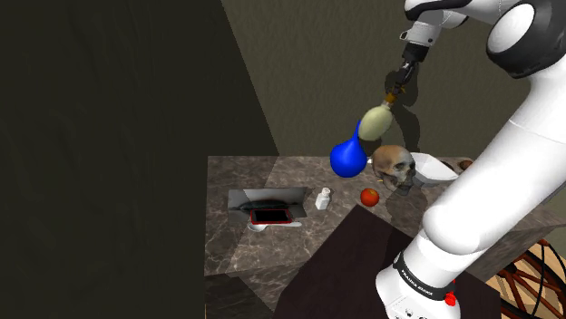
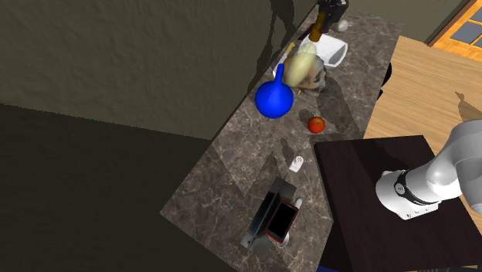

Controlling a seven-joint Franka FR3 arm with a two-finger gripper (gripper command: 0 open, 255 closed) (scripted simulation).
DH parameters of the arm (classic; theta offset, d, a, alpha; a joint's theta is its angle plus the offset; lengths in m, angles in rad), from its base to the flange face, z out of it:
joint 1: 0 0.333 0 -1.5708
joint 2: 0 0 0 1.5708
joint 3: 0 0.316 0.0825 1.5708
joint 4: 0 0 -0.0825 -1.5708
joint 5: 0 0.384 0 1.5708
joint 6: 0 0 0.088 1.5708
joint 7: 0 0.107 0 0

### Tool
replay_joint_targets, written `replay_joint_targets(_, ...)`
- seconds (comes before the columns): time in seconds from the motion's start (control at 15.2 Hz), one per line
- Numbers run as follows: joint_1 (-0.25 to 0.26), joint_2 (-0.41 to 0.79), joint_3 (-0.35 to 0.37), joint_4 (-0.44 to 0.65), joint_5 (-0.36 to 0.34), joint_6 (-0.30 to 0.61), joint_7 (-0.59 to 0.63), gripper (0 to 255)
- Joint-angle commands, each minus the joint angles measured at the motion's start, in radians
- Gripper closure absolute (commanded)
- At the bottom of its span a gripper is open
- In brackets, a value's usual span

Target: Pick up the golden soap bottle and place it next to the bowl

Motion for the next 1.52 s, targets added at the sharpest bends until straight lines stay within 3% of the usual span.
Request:
replay_joint_targets(0.0,-0.017,-0.024,-0.018,0.0,-0.014,-0.02,-0.034,255)
replay_joint_targets(0.86,-0.153,-0.038,-0.176,0.1,-0.038,-0.133,-0.329,255)
replay_joint_targets(1.19,-0.228,0.031,-0.257,0.2,0.004,-0.188,-0.48,255)
replay_joint_targets(1.45,-0.32,0.126,-0.32,0.314,0.074,-0.243,-0.62,255)
